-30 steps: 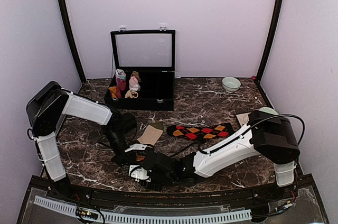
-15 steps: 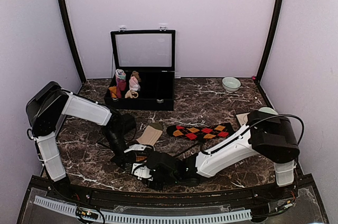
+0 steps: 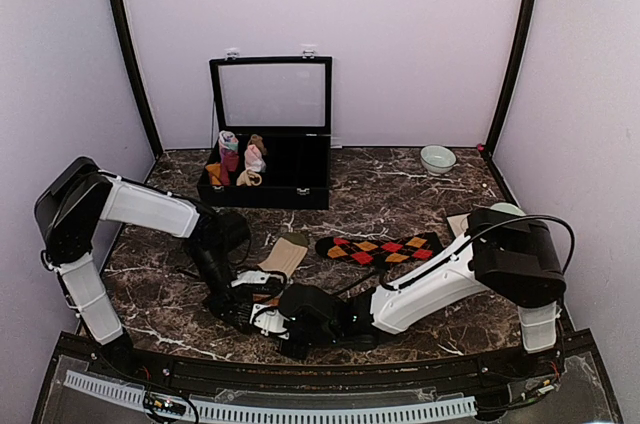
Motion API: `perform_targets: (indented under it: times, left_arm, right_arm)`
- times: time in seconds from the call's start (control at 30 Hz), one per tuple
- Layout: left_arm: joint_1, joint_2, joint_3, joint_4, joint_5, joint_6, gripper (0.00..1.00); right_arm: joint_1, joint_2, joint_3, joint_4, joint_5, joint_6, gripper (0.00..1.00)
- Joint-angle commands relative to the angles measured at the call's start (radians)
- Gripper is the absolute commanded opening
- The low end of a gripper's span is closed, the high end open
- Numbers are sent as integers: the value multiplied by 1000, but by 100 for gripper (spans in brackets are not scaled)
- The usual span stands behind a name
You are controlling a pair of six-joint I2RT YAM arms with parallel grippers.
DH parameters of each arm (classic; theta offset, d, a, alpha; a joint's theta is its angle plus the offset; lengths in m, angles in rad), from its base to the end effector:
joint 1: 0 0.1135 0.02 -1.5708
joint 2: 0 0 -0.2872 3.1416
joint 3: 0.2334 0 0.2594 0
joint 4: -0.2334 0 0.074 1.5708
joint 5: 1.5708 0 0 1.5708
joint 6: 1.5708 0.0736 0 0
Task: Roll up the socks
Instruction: Roll the sock at the center of the board.
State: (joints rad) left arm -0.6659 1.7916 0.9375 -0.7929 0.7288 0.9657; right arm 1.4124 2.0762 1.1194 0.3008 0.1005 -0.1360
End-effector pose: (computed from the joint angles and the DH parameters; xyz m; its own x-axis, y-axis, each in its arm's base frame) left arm 0.1931 -0.2141 0.1143 -0.0998 0.8586 -0.5028 0.8843 -0.1551 -0.4403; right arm 0.0815 0.4631 0.1033 0.0362 -0.6287 -0.7768 -0.9740 0.1516 -0.1681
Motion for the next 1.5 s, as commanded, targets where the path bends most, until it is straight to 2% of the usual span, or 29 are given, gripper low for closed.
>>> perform_targets:
  times: [0.0, 0.2, 0.4, 0.7, 1.0, 1.17, 1.3, 1.47]
  left_arm:
    - [70, -116, -82, 68, -115, -30, 34]
    - [150, -327, -215, 134, -189, -32, 35]
    - [157, -473, -266, 174, -212, -26, 36]
    - [141, -691, -360, 216, -190, 189, 34]
    - [-122, -725, -469, 443, -302, 178, 31]
    - [-180, -654, -473, 571, -377, 170, 29]
    - [-217, -647, -514, 652, -434, 243, 29]
    - [-230, -575, -483, 641, -443, 261, 28]
  right_arm:
    - [-3, 15, -63, -72, -99, 116, 0]
    - [-3, 4, -110, -56, -114, 195, 0]
    - [-19, 5, -106, -85, -136, 283, 0]
    - [-139, 58, -73, -171, -371, 591, 0]
    - [-207, 150, 26, -335, -517, 750, 0]
    - [-243, 189, 68, -341, -603, 845, 0]
    - [-248, 218, 111, -387, -647, 850, 0]
    - [-259, 240, 134, -382, -685, 880, 0]
